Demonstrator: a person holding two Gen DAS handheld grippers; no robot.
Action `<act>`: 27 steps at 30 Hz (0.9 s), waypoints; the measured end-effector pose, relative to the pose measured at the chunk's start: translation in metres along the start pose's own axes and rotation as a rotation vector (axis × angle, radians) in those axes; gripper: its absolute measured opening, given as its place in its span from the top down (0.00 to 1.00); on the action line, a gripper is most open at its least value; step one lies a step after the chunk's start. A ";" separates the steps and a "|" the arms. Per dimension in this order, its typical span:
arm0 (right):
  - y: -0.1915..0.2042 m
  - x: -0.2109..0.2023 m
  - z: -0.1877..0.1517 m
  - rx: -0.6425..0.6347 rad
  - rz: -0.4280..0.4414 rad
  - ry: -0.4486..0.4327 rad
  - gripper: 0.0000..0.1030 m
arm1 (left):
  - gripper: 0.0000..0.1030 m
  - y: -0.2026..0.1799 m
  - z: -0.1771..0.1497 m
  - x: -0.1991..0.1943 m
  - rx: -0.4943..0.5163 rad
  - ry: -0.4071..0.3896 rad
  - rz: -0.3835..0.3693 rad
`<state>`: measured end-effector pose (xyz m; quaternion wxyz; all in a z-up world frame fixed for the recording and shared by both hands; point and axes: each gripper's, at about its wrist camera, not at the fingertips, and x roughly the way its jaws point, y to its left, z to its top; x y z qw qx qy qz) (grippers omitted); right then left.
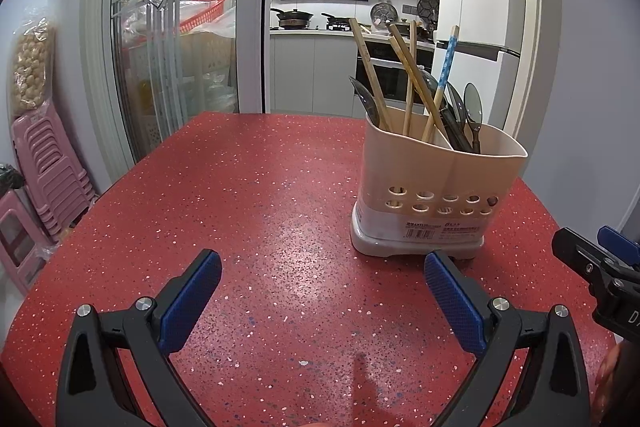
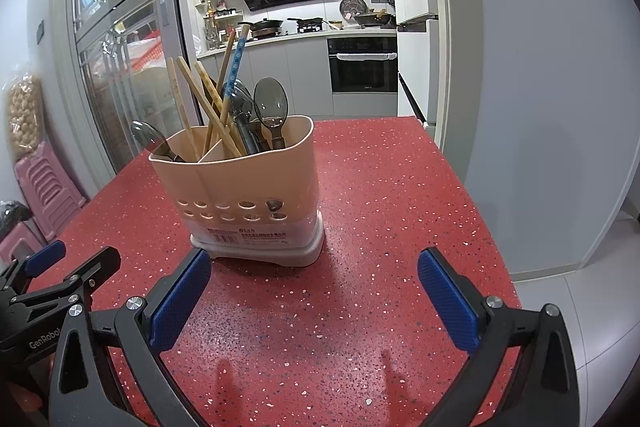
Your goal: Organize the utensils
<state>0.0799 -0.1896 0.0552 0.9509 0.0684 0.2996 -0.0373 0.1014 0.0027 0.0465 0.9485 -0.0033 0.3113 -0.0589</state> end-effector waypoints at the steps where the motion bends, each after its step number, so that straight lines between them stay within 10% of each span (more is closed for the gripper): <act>1: 0.000 0.000 0.000 0.001 0.001 0.001 0.00 | 0.00 0.000 0.000 0.000 0.000 0.001 0.000; 27: -0.001 0.004 0.000 -0.001 0.004 0.014 0.00 | 0.00 0.002 -0.002 0.005 0.000 0.016 0.004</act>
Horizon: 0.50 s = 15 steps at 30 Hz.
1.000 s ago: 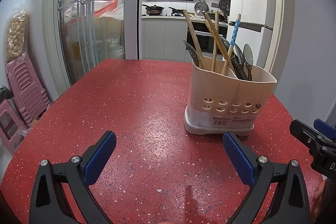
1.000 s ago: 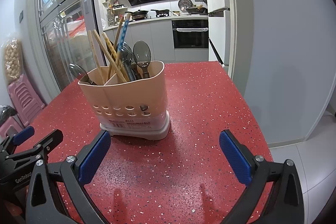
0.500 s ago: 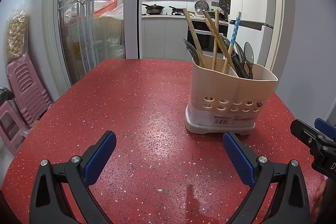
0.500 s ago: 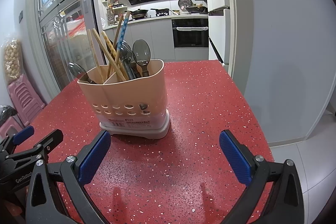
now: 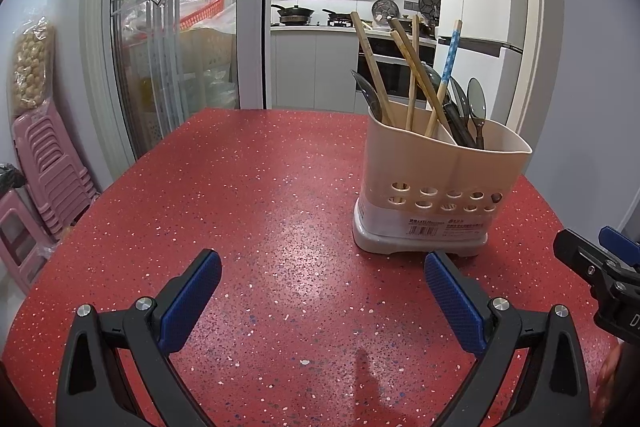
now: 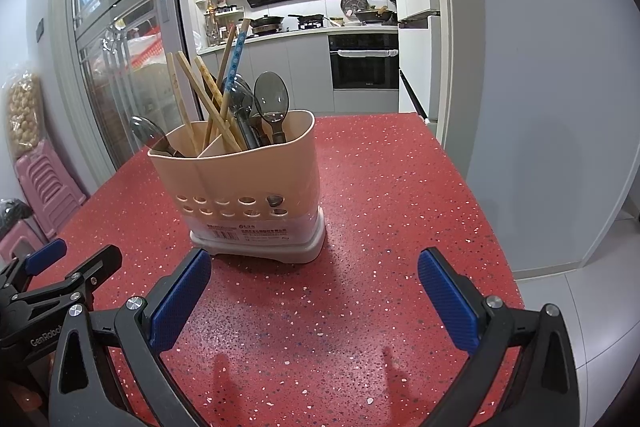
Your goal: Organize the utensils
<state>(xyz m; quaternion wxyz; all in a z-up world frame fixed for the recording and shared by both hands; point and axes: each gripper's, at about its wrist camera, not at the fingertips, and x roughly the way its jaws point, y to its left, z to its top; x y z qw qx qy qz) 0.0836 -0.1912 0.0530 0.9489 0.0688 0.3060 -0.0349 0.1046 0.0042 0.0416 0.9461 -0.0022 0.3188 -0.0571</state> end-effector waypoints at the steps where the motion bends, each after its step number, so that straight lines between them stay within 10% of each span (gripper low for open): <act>1: 0.000 0.000 0.000 0.000 0.000 0.000 0.00 | 0.00 0.000 0.000 0.000 0.000 0.001 0.000; 15: 0.000 0.004 0.000 -0.001 0.002 0.009 0.00 | 0.00 0.000 0.000 0.002 -0.001 0.002 -0.015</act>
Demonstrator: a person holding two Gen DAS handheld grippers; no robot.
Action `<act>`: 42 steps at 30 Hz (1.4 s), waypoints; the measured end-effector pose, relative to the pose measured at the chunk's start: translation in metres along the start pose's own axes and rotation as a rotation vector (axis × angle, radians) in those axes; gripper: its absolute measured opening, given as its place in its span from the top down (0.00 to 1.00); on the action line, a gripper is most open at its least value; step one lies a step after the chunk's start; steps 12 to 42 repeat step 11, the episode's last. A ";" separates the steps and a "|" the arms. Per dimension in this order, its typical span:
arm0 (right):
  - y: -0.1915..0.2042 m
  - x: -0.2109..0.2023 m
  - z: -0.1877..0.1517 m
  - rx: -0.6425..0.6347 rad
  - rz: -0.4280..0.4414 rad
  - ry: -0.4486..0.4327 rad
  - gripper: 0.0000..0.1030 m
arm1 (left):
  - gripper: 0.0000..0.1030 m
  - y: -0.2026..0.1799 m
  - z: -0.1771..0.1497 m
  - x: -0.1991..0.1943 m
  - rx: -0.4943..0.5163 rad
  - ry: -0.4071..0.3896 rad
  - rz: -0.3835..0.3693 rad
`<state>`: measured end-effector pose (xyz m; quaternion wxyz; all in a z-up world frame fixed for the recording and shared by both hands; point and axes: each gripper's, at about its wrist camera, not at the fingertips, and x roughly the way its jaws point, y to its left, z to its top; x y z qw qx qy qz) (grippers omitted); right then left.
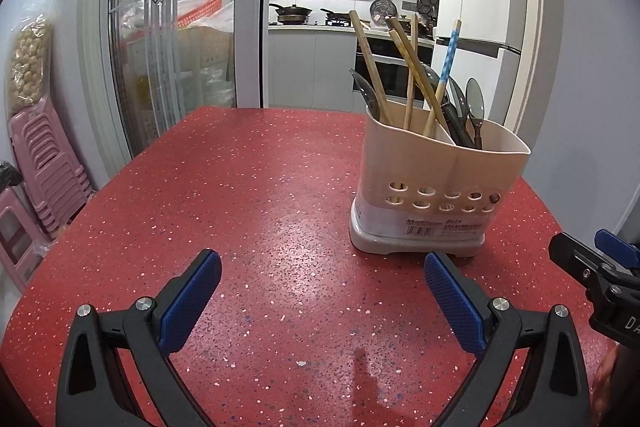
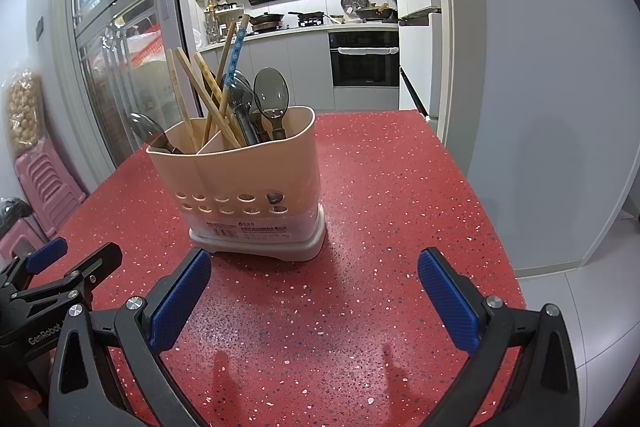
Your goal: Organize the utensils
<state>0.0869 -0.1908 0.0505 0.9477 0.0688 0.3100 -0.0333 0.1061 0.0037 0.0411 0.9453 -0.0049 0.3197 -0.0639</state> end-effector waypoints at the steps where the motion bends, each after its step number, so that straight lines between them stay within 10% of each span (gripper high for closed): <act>1: 0.000 0.000 0.000 0.000 0.000 0.000 0.00 | 0.00 0.000 0.000 0.000 0.002 -0.001 0.000; 42: -0.001 0.000 0.000 0.001 0.000 0.000 0.00 | 0.00 -0.001 0.001 0.000 0.004 0.001 -0.002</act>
